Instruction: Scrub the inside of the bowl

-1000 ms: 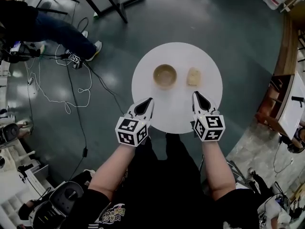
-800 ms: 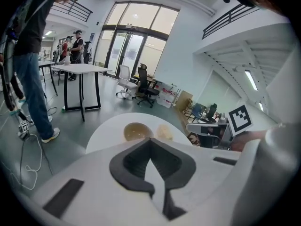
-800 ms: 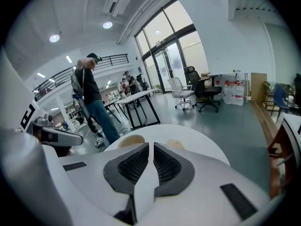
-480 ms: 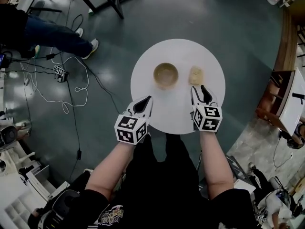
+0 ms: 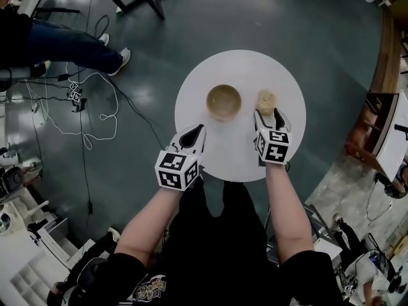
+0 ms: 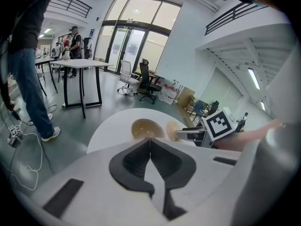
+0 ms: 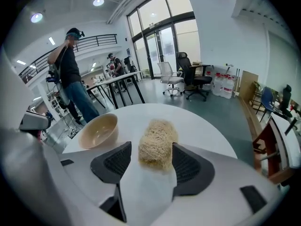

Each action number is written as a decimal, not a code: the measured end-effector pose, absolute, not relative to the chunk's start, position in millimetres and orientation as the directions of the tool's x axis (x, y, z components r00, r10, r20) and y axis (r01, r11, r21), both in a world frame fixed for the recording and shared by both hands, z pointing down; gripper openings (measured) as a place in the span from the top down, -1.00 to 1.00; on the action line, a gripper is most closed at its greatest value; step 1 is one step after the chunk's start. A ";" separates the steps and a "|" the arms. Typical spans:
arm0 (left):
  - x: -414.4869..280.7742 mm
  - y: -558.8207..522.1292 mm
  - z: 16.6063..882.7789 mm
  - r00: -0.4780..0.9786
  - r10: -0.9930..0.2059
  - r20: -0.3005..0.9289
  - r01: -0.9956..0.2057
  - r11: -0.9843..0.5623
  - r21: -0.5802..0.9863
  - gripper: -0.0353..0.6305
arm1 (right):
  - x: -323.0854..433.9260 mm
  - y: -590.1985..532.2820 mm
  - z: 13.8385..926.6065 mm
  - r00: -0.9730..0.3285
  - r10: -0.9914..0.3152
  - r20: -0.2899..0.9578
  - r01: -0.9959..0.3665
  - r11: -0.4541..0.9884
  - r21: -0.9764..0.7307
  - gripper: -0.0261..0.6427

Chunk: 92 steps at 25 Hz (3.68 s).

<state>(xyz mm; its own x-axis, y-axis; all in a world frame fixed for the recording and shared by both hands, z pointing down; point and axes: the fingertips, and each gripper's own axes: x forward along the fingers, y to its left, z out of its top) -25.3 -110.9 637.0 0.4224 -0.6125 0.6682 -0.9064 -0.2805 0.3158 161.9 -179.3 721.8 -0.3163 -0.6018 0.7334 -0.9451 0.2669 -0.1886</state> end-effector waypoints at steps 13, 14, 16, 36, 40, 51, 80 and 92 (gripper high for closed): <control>-33.4 -147.5 674.4 0.399 -0.594 0.698 -0.914 -0.196 0.356 0.56 | 163.8 -189.2 733.1 -0.299 -0.596 0.746 -0.951 0.252 -0.180 0.20; -33.1 -151.1 679.8 0.401 -0.588 0.703 -0.912 -0.185 0.365 0.55 | 163.4 -189.0 732.5 -0.303 -0.595 0.744 -0.950 0.254 -0.183 0.21; -33.0 -157.8 690.6 0.402 -0.574 0.713 -0.910 -0.164 0.381 0.54 | 163.3 -186.8 730.9 -0.309 -0.593 0.743 -0.947 0.262 -0.185 0.23; -29.1 -190.7 725.5 0.373 -0.519 0.769 -0.925 -0.148 0.349 0.82 | 161.9 -186.2 700.6 -0.386 -0.630 0.674 -0.912 0.370 -0.176 0.28; -27.2 -192.0 717.1 0.368 -0.530 0.764 -0.929 -0.180 0.323 0.83 | 144.2 -184.9 675.2 -0.465 -0.640 0.611 -0.868 0.464 -0.174 0.28; -23.5 -190.7 666.5 0.372 -0.582 0.723 -0.925 -0.298 0.236 0.83 | 72.2 -153.8 616.0 -0.646 -0.538 0.542 -0.684 0.722 -0.098 0.29; -37.1 -131.3 534.4 0.426 -0.594 0.682 -0.591 -0.754 -0.288 0.83 | 1.7 -72.1 552.7 -0.396 -0.533 0.748 0.008 0.812 0.583 0.30; -32.5 -122.6 497.1 0.480 -0.672 0.564 -0.616 -0.716 -0.329 0.82 | 1.7 -71.3 542.2 -0.266 -0.544 0.796 -0.283 0.833 0.475 0.31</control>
<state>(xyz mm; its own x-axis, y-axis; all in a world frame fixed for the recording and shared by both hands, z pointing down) -32.5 -122.6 497.1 0.4796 -0.6722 0.5640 -0.6159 -0.7157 -0.3293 1.7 -71.3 542.2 -0.2656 -0.5437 0.7962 -0.2825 0.8335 0.4749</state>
